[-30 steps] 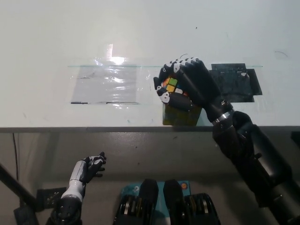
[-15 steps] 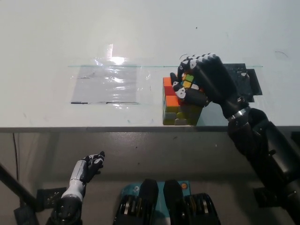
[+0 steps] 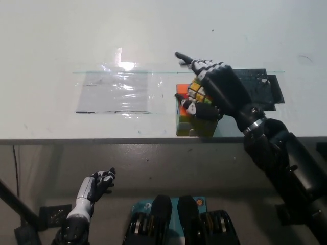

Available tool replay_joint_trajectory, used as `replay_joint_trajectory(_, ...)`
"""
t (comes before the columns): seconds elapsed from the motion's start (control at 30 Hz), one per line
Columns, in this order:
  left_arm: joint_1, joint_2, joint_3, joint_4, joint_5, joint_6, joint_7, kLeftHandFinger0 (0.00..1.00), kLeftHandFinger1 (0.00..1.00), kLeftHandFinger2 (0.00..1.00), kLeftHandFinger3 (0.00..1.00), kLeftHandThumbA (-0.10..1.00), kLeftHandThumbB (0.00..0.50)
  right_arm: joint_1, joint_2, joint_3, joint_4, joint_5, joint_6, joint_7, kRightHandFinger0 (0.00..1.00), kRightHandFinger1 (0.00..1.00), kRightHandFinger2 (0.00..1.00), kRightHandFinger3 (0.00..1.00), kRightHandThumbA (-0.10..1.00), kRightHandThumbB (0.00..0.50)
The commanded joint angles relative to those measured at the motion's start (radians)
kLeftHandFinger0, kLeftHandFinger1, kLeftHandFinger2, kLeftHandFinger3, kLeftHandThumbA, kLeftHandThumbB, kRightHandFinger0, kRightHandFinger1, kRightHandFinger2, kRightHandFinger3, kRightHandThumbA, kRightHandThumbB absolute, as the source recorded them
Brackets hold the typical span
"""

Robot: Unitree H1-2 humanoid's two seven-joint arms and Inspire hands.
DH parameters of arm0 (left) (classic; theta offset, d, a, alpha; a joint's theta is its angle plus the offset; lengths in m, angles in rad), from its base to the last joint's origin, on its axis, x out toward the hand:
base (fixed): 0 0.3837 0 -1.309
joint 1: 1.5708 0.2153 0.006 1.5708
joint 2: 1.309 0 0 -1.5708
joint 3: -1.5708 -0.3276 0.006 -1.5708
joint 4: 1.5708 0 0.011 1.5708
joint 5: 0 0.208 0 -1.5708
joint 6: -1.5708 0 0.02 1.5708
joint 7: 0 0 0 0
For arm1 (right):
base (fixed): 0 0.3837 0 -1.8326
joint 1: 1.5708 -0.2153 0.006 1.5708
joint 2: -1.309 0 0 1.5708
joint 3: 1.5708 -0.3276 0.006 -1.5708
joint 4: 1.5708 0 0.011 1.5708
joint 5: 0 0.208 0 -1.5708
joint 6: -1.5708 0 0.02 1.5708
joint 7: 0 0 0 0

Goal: The robot uses its right hand to pick up the small cube kept on the middle on the desk and place it on the bigger cube kept next to it

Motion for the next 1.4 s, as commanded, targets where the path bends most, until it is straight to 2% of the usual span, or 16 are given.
replay_joint_trajectory(0.0,-0.012,0.005,-0.010,-0.026,0.012,0.003,0.013,0.69,0.66,0.67,0.59,0.65,0.076,-0.013,0.008,0.018,-0.038,-0.032,0.076,0.085,1.00,1.00,1.00,1.00,1.00,0.429)
replay_joint_trajectory(0.1,-0.016,0.004,-0.006,-0.016,0.006,0.000,0.014,0.72,0.68,0.66,0.58,0.64,0.084,-0.019,0.004,0.026,-0.030,-0.057,0.077,0.064,1.00,1.00,1.00,1.00,1.00,0.440)
replay_joint_trajectory(0.17,-0.016,0.007,-0.017,-0.015,0.023,0.000,0.023,0.79,0.73,0.71,0.63,0.67,0.081,-0.020,0.002,0.025,-0.030,-0.058,0.081,0.064,1.00,1.00,1.00,1.00,1.00,0.439)
replay_joint_trajectory(0.2,-0.014,0.000,-0.002,-0.023,0.003,0.011,0.021,0.73,0.70,0.71,0.64,0.64,0.094,-0.020,-0.002,0.023,-0.026,-0.059,0.070,0.052,1.00,1.00,1.00,1.00,1.00,0.429)
replay_joint_trajectory(0.23,-0.010,0.001,-0.004,-0.033,0.004,0.013,0.016,0.75,0.71,0.73,0.66,0.64,0.099,-0.020,-0.004,0.024,-0.026,-0.064,0.070,0.048,1.00,1.00,1.00,1.00,1.00,0.422)
replay_joint_trajectory(0.27,-0.006,0.001,-0.005,-0.030,0.004,0.005,0.016,0.72,0.68,0.70,0.62,0.65,0.098,-0.017,-0.006,0.025,-0.029,-0.065,0.071,0.051,1.00,1.00,1.00,1.00,1.00,0.414)
replay_joint_trajectory(0.47,-0.004,0.000,-0.006,-0.026,0.005,0.004,0.016,0.78,0.74,0.76,0.66,0.66,0.082,-0.012,-0.012,0.025,-0.025,-0.091,0.064,0.015,1.00,1.00,1.00,1.00,1.00,0.405)
replay_joint_trajectory(0.5,-0.004,-0.001,-0.004,-0.027,0.001,0.007,0.013,0.74,0.69,0.71,0.63,0.66,0.085,-0.011,-0.015,0.023,-0.027,-0.092,0.062,0.013,1.00,1.00,1.00,1.00,1.00,0.403)
replay_joint_trajectory(0.7,0.009,0.001,-0.010,-0.036,0.010,0.008,0.017,0.73,0.69,0.70,0.63,0.67,0.090,-0.006,-0.016,0.017,-0.022,-0.093,0.045,-0.016,1.00,1.00,1.00,1.00,1.00,0.411)
replay_joint_trajectory(0.77,0.008,0.001,-0.010,-0.028,0.009,-0.002,0.016,0.81,0.76,0.77,0.67,0.67,0.088,-0.006,-0.018,0.016,-0.035,-0.096,0.052,-0.011,1.00,1.00,1.00,1.00,1.00,0.415)
replay_joint_trajectory(0.9,0.010,0.002,-0.014,-0.014,0.013,-0.003,0.019,0.78,0.72,0.73,0.63,0.69,0.106,0.002,-0.012,0.011,-0.069,-0.091,0.067,0.011,1.00,1.00,1.00,1.00,1.00,0.446)
replay_joint_trajectory(1.0,0.015,-0.001,-0.008,-0.023,0.006,0.000,0.022,0.69,0.65,0.66,0.55,0.65,0.097,0.024,0.001,-0.014,-0.166,-0.023,0.089,0.085,1.00,1.00,1.00,1.00,1.00,0.472)
replay_joint_trajectory(1.07,0.017,-0.001,-0.012,-0.021,0.011,0.001,0.025,0.74,0.71,0.69,0.58,0.66,0.093,0.033,0.001,-0.018,-0.195,-0.020,0.095,0.098,1.00,1.00,1.00,1.00,1.00,0.482)
replay_joint_trajectory(1.1,0.021,0.001,-0.015,-0.020,0.013,-0.004,0.020,0.75,0.72,0.72,0.65,0.68,0.086,0.049,-0.002,-0.028,-0.269,0.008,0.118,0.146,1.00,1.00,1.00,1.00,1.00,0.481)
replay_joint_trajectory(1.3,0.024,0.000,-0.014,-0.019,0.011,-0.006,0.024,0.73,0.69,0.70,0.62,0.65,0.079,0.075,-0.009,-0.055,-0.430,0.030,0.189,0.259,1.00,1.00,1.00,1.00,1.00,0.499)
replay_joint_trajectory(1.37,0.031,0.000,-0.017,-0.025,0.014,-0.002,0.024,0.77,0.73,0.73,0.65,0.67,0.089,0.097,-0.010,-0.069,-0.495,0.051,0.207,0.285,1.00,1.00,1.00,1.00,1.00,0.484)
